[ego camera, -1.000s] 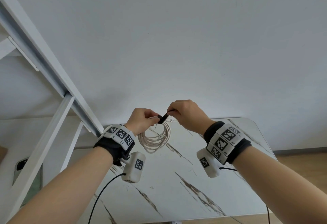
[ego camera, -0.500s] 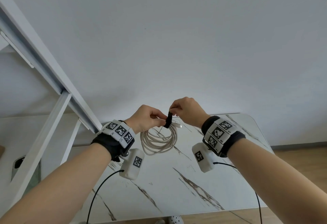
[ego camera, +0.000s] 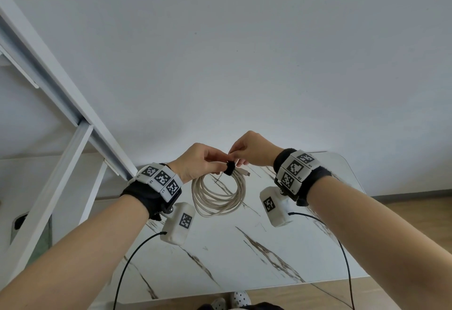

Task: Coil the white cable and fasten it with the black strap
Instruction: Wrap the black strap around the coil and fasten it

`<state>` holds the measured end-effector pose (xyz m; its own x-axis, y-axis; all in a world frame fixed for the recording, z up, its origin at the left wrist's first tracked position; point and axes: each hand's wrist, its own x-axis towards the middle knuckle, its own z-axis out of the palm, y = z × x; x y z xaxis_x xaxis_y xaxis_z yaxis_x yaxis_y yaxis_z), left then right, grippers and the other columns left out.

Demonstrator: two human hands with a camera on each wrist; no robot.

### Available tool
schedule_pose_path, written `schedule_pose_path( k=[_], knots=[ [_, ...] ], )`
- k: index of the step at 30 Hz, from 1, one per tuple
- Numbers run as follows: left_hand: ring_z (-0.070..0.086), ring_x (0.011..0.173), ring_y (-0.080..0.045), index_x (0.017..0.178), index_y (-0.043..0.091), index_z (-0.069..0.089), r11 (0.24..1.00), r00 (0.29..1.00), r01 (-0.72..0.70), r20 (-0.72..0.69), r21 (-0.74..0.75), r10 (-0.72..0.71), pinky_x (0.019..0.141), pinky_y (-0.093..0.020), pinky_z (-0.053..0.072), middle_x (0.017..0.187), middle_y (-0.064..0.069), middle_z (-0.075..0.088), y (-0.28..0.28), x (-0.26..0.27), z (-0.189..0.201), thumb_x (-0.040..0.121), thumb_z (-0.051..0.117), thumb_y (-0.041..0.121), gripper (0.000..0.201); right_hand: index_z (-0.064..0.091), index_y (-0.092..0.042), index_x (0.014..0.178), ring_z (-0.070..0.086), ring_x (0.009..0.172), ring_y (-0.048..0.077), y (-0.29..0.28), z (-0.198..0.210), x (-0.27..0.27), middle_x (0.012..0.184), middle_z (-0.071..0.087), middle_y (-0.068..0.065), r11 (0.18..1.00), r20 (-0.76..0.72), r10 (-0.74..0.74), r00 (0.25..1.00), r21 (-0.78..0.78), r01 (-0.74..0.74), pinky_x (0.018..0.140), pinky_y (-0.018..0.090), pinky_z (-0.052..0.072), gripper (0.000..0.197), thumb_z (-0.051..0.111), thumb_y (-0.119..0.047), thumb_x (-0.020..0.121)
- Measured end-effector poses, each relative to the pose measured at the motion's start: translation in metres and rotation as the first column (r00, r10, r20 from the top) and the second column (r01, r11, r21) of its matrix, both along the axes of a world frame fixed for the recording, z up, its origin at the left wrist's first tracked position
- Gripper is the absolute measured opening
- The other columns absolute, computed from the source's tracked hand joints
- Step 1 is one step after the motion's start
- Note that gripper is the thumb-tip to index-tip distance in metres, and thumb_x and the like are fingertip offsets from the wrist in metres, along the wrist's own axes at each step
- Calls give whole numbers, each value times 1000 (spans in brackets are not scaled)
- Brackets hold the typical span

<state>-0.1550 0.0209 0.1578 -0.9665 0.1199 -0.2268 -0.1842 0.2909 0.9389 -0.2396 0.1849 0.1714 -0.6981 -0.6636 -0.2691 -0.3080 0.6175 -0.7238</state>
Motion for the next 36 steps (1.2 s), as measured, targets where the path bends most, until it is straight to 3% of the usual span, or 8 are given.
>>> schedule_pose_path(
  k=[3,6,10,14,17,23,29,36],
  knots=[
    [67,91,-17,100,9,73,998,1000,28,3,-58,-27,89,-29,52,98,-15,73,2,0,1,82,68,2,20,74,-1,88,63,68,16,2,1,0,72,70,12,999,42,35,998,30,-37,73,32,54,17,63,-13,83],
    [67,92,-21,101,5,72,998,1000,-3,10,-60,4,90,-30,53,98,-16,73,5,0,-2,81,69,3,20,74,-3,90,64,66,12,5,-1,0,70,69,5,998,29,37,999,44,-38,71,24,52,17,65,-15,83],
    [64,87,-19,97,7,73,995,995,-102,15,-20,102,82,-26,51,93,-13,73,7,-2,-5,81,70,6,17,69,-10,102,64,86,13,9,-5,-2,97,72,5,999,-127,-42,991,0,43,83,25,50,22,69,-20,82],
    [60,78,-16,91,13,74,987,987,-160,29,29,159,76,-25,49,87,-8,73,3,-6,-5,80,71,8,12,71,-12,96,65,84,15,10,-1,6,88,70,-1,971,-166,-172,971,-195,138,82,27,52,14,66,-19,84],
    [57,69,-11,89,15,74,980,981,-191,26,49,190,71,-21,48,82,-6,73,1,-7,-5,82,69,7,12,71,-13,95,67,85,11,10,2,14,88,69,-5,960,-140,-158,977,-251,120,78,23,53,21,72,-27,80],
    [54,62,-12,104,-1,70,955,960,-279,59,101,275,65,-18,48,80,-9,68,0,-9,-6,83,67,5,22,72,-15,95,64,89,18,5,-10,25,94,71,3,977,-271,-118,955,-206,62,85,38,52,24,77,-23,73],
    [57,56,-5,108,-3,68,953,957,-287,77,92,281,60,-14,49,78,-9,66,-3,-11,-7,87,62,3,22,68,-14,98,65,92,19,-1,-7,24,97,72,3,973,-130,-145,981,-197,118,82,30,51,18,69,-20,80],
    [55,53,-6,102,-7,68,969,958,-245,158,21,239,56,-17,46,63,-2,62,-2,-10,-4,87,62,4,19,64,-11,101,63,92,22,-3,-11,27,99,71,6,994,-163,-52,985,-100,36,85,37,52,19,63,-21,85]
  ],
)
